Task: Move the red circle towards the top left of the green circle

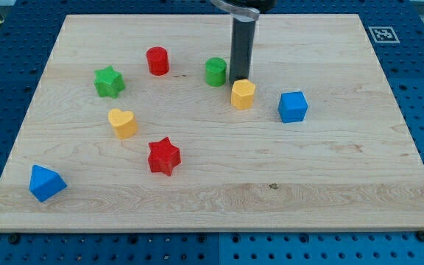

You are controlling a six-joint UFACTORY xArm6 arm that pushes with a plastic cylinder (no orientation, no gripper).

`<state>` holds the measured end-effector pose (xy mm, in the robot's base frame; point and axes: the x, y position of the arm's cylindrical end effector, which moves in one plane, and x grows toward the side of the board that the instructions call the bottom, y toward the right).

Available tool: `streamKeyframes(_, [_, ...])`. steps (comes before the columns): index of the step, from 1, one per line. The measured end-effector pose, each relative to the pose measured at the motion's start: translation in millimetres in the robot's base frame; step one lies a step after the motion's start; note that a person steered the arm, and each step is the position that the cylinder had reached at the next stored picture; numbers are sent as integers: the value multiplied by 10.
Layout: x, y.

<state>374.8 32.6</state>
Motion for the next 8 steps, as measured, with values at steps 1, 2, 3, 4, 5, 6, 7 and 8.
streamKeyframes(1, [81,-209])
streamKeyframes(2, [241,-364])
streamKeyframes(3, [175,-473])
streamKeyframes(4, [89,-589])
streamKeyframes(5, [71,-856])
streamKeyframes(6, [63,-1179])
streamKeyframes(7, [81,-1484])
streamKeyframes(8, [-80,-1714])
